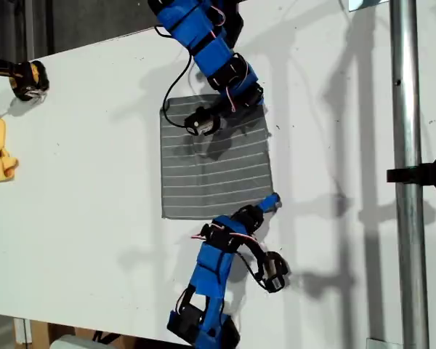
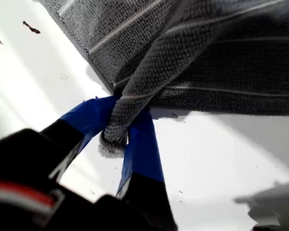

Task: Grasp corners of a towel and fold twice.

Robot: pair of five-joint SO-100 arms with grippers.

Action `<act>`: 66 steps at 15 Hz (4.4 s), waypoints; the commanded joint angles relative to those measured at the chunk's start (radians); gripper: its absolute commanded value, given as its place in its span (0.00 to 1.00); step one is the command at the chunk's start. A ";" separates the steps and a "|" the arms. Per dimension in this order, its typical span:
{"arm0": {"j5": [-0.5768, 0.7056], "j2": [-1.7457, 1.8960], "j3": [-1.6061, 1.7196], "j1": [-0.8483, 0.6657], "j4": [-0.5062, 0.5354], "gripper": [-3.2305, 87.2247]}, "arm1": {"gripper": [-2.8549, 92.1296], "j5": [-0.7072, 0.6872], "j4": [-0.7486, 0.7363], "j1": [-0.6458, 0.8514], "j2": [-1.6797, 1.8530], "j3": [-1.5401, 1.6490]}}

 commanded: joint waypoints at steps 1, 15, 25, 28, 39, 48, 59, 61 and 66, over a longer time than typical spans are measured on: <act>-0.008 -0.014 -0.049 -0.003 -0.031 0.49 | 0.03 -0.012 0.009 0.017 0.014 -0.041; -0.204 -0.173 -0.107 -0.089 -0.035 0.16 | 0.03 -0.011 0.000 0.003 0.002 -0.057; -0.206 -0.091 -0.144 -0.054 0.074 0.01 | 0.03 -0.026 0.089 -0.025 0.009 -0.167; -0.153 0.032 -0.143 -0.029 0.124 0.01 | 0.03 -0.054 0.258 -0.043 0.035 -0.368; -0.117 0.213 -0.066 -0.044 0.170 0.01 | 0.03 -0.172 0.512 0.049 -0.028 -0.683; 0.224 0.222 -0.081 -0.463 0.198 0.01 | 0.03 -0.443 0.578 0.604 0.210 -0.568; 0.394 0.241 -0.109 -0.746 0.196 0.01 | 0.03 -0.775 0.532 1.022 0.414 -0.526; 0.397 0.244 -0.109 -0.744 0.198 0.01 | 0.03 -0.785 0.522 1.023 0.433 -0.506; 0.350 0.222 -0.077 -0.675 0.204 0.01 | 0.03 -0.652 0.391 0.877 0.486 -0.258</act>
